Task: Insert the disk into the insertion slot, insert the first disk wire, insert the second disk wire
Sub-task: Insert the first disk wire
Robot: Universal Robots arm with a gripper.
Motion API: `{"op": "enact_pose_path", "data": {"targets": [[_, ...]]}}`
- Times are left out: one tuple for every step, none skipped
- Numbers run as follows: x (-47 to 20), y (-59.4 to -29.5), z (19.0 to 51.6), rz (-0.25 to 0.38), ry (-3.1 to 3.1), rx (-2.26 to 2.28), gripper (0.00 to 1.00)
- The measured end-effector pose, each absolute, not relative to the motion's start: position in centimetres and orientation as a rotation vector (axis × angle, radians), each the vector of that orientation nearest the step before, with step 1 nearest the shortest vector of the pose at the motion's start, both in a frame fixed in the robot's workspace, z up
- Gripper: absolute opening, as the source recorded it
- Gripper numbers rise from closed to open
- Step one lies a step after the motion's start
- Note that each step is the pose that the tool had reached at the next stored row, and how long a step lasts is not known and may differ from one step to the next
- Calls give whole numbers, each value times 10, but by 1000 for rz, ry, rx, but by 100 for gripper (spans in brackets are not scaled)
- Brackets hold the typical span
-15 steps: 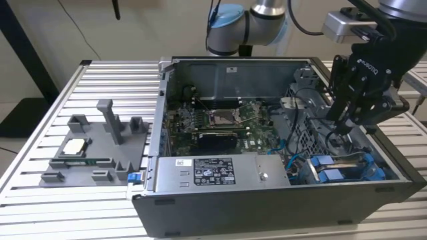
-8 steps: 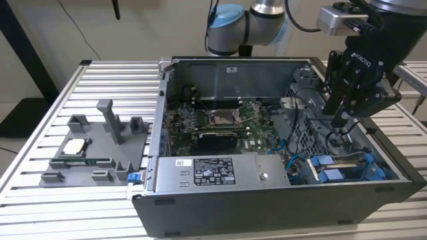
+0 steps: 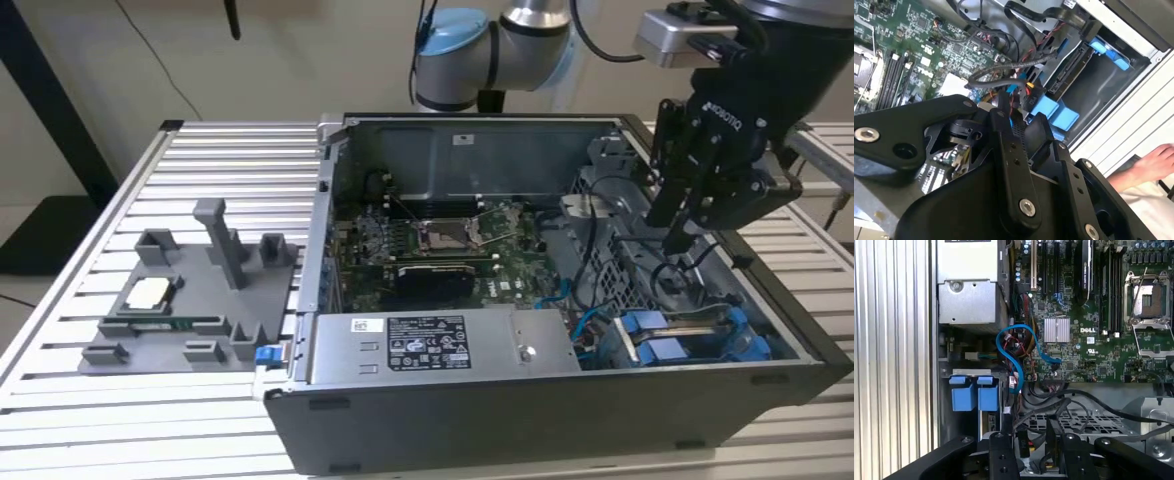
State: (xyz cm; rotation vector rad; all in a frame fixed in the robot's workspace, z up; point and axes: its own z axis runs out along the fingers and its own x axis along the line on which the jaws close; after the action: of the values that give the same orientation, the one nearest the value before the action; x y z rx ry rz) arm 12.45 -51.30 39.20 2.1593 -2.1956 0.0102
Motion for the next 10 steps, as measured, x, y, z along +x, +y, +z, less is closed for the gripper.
{"op": "enact_pose_path", "data": {"targets": [[125,-514,392,10,-2195,2160,40],[126,-514,392,10,-2194,2161,40],[127,-515,392,10,-2193,2162,40],[129,-515,391,10,-2193,2162,40],[129,-515,390,10,-2192,2164,40],[130,-515,389,10,-2190,2166,40],[130,-515,387,10,-2187,2168,40],[130,-515,386,11,-2185,2171,40],[130,-515,385,11,-2183,2175,40],[131,-515,384,10,-2181,2178,40]]}}
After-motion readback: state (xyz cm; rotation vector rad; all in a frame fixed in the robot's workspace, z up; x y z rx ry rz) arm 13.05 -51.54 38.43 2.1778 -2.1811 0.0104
